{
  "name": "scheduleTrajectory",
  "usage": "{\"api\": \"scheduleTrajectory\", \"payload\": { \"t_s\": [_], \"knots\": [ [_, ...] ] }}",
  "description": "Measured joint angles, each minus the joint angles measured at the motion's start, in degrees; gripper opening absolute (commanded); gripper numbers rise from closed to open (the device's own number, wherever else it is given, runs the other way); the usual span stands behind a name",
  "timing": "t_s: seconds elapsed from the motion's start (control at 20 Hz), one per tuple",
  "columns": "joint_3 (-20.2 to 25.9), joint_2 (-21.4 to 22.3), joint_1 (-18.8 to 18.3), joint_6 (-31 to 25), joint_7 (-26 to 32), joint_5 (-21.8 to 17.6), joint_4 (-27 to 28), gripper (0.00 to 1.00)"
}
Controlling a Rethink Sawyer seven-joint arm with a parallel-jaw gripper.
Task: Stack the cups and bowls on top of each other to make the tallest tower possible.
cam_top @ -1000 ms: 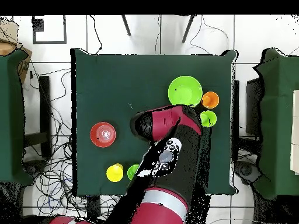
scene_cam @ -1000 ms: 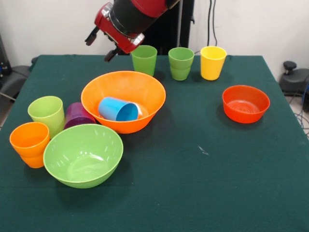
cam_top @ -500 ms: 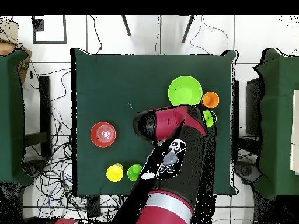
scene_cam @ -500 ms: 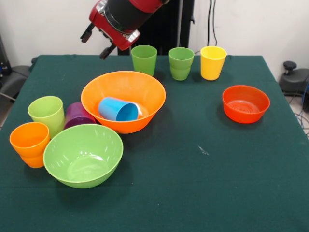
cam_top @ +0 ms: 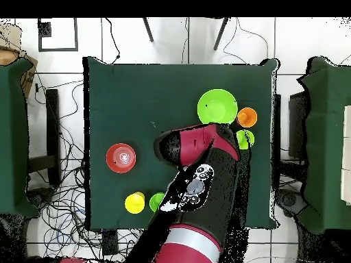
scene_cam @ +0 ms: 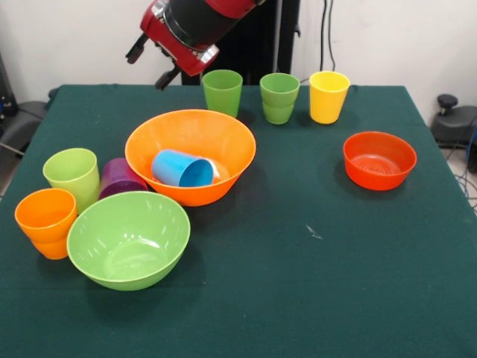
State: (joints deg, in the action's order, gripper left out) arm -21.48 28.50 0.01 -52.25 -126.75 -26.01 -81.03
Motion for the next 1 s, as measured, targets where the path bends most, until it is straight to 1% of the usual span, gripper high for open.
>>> {"api": "scheduleTrajectory", "payload": {
  "t_s": [0.3,0.55,0.75,1.0],
  "knots": [
    [-0.62,-0.26,1.18,-0.01,0.00,0.01,0.00,1.00],
    [-1.71,-1.31,2.08,0.00,0.00,0.01,0.02,1.00],
    [-2.72,-2.50,2.46,0.00,-0.01,0.23,0.03,1.00],
    [-4.07,-4.54,2.75,0.00,-0.72,1.49,0.24,1.00]
  ]
}}
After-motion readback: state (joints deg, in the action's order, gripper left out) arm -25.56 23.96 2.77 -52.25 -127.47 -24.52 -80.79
